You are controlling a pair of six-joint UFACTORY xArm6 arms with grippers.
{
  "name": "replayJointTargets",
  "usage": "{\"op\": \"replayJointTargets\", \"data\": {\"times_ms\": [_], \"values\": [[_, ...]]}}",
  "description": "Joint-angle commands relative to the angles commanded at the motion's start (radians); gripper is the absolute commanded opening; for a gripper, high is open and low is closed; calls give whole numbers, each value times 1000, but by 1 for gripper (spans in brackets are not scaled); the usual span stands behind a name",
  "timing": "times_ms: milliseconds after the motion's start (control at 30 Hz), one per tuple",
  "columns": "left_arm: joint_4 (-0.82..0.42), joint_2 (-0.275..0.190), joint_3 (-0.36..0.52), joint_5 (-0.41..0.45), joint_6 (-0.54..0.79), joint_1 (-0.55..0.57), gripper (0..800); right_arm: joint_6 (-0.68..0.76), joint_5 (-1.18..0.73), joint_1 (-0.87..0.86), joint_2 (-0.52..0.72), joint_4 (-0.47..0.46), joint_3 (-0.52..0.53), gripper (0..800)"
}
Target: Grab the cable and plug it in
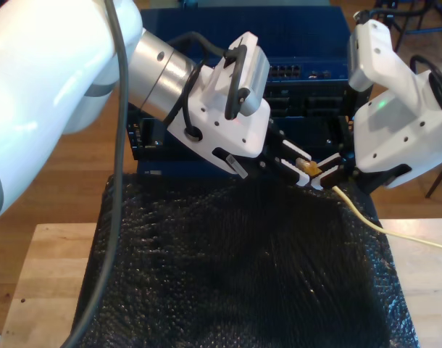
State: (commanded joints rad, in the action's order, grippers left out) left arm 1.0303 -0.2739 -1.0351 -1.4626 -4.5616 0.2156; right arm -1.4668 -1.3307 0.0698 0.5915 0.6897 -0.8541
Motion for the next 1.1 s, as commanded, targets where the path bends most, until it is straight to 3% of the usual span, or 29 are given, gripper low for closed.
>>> {"op": "replayJointTargets", "data": {"times_ms": [167,1100], "values": [[0,-2,23,6,3,0,182,0,0,0,0,0,0,4],[2,-6,14,5,5,-2,183,0,2,2,-2,0,8,4]]}}
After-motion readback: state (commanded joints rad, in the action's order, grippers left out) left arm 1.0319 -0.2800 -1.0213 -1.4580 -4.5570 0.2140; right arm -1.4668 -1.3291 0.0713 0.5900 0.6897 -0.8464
